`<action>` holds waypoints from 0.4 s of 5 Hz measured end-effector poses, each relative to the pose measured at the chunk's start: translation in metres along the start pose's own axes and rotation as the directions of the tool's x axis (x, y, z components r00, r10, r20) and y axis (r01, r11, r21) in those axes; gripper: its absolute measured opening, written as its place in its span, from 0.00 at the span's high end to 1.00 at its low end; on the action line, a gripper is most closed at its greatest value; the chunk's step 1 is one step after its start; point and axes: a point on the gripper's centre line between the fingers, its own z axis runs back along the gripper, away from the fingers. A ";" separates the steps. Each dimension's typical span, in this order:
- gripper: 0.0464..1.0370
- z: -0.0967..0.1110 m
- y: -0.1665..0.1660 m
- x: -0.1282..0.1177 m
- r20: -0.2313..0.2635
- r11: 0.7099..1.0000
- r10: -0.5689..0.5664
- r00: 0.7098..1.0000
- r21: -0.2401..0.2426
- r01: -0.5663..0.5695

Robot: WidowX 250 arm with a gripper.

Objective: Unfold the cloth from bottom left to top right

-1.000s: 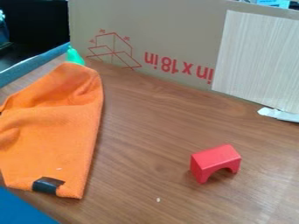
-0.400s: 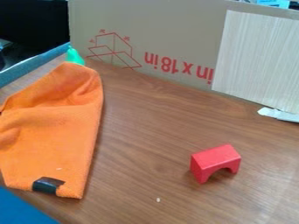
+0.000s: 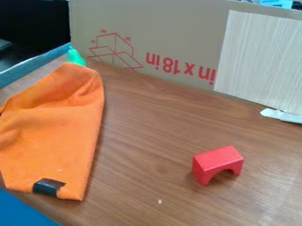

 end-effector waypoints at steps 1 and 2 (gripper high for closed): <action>0.04 -0.012 0.009 -0.017 0.005 1.000 0.016 1.000 0.023 -0.016; 0.04 -0.022 0.009 -0.024 0.030 0.999 0.048 0.998 0.019 -0.048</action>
